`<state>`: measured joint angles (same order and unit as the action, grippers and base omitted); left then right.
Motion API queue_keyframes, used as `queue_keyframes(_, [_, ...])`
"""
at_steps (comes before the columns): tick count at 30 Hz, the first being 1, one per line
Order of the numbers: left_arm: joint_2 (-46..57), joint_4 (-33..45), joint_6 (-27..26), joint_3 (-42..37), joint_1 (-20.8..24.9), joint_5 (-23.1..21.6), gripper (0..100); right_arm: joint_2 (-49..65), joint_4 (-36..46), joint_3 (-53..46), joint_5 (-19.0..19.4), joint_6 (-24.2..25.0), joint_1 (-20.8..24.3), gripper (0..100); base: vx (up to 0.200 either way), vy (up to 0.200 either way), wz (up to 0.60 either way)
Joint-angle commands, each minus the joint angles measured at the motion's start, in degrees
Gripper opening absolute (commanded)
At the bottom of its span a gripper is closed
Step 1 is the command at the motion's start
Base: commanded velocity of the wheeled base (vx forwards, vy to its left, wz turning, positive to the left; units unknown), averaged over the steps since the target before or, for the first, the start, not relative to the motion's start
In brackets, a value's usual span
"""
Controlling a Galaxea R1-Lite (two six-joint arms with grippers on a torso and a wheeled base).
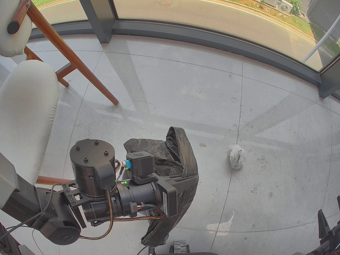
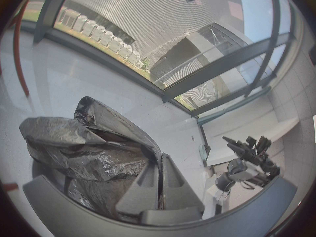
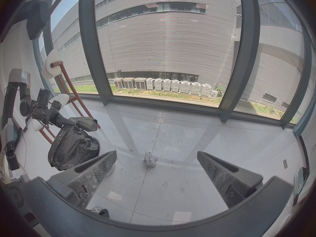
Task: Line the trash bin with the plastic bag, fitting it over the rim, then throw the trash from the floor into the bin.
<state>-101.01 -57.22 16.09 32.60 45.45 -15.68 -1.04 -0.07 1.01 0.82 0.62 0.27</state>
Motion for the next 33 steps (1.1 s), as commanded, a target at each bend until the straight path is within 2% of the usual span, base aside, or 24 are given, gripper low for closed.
queue_keyframes(1, [-0.3, 0.2, -4.7, -0.8, 0.0, 0.0, 0, 0.5, 0.1, -1.0, 0.4, -0.1, 0.0, 100, 0.000, 0.000, 0.00])
queue_keyframes(4, [0.2, 2.3, -9.3, -2.8, -0.2, 0.5, 0, 0.5, -1.3, -0.8, 0.9, 0.2, 0.0, 100, 0.000, 0.000, 0.00])
queue_keyframes(6, [0.7, 4.7, -12.4, -3.9, -0.3, 0.9, 0, -0.5, -4.4, 3.2, 1.6, 0.5, 0.8, 100, 0.000, 0.000, 0.00])
queue_keyframes(9, [3.0, 9.1, -14.1, -4.4, -0.2, 2.2, 0, -8.5, -4.7, 6.9, 2.4, 2.7, 6.7, 100, 0.000, 0.000, 0.00])
queue_keyframes(11, [4.9, 16.8, -14.8, -3.4, 0.0, 2.7, 0, -13.3, -3.2, 9.2, 2.6, 8.6, 14.4, 100, 0.000, 0.000, 0.00])
queue_keyframes(15, [8.3, 29.6, -19.3, 1.0, -0.3, 4.0, 0, -22.8, -1.8, 14.7, 2.3, 19.6, 22.8, 100, 0.000, 0.000, 0.00])
queue_keyframes(17, [8.9, 34.2, -20.8, 3.1, -0.3, 4.7, 0, -26.4, -0.6, 17.8, 2.3, 23.5, 24.4, 100, 0.000, 0.000, 0.00])
queue_keyframes(18, [9.3, 38.9, -22.3, 5.1, -0.3, 6.0, 0, -29.9, 0.8, 21.5, 2.6, 27.5, 25.7, 100, 0.000, 0.000, 0.00])
queue_keyframes(20, [9.8, 44.0, -25.0, 7.5, -0.3, 8.0, 0, -36.2, 3.3, 26.8, 3.0, 32.4, 26.7, 100, 0.000, 0.000, 0.00])
queue_keyframes(22, [9.9, 45.3, -26.3, 8.2, -0.2, 8.6, 0, -39.0, 4.5, 28.7, 3.2, 34.1, 27.2, 100, 0.000, 0.000, 0.00])
queue_keyframes(23, [9.8, 46.9, -29.5, 9.5, -0.1, 9.5, 0, -43.8, 6.9, 32.1, 3.8, 36.6, 28.8, 100, 0.000, 0.000, 0.00])
queue_keyframes(29, [9.3, 47.1, -41.0, 11.2, 0.2, 14.1, 0, -56.4, 12.6, 39.2, 3.8, 37.5, 32.8, 100, 0.000, 0.000, 0.00])
queue_keyframes(30, [9.3, 47.1, -41.0, 11.2, 0.2, 14.1, 0, -56.4, 12.6, 39.2, 3.8, 37.5, 32.8, 100, 0.000, 0.000, 0.00])
queue_keyframes(33, [9.3, 47.1, -46.2, 10.9, 0.3, 15.3, 0, -63.7, 13.2, 43.0, 3.8, 37.5, 34.2, 100, 0.000, 0.000, 0.00])
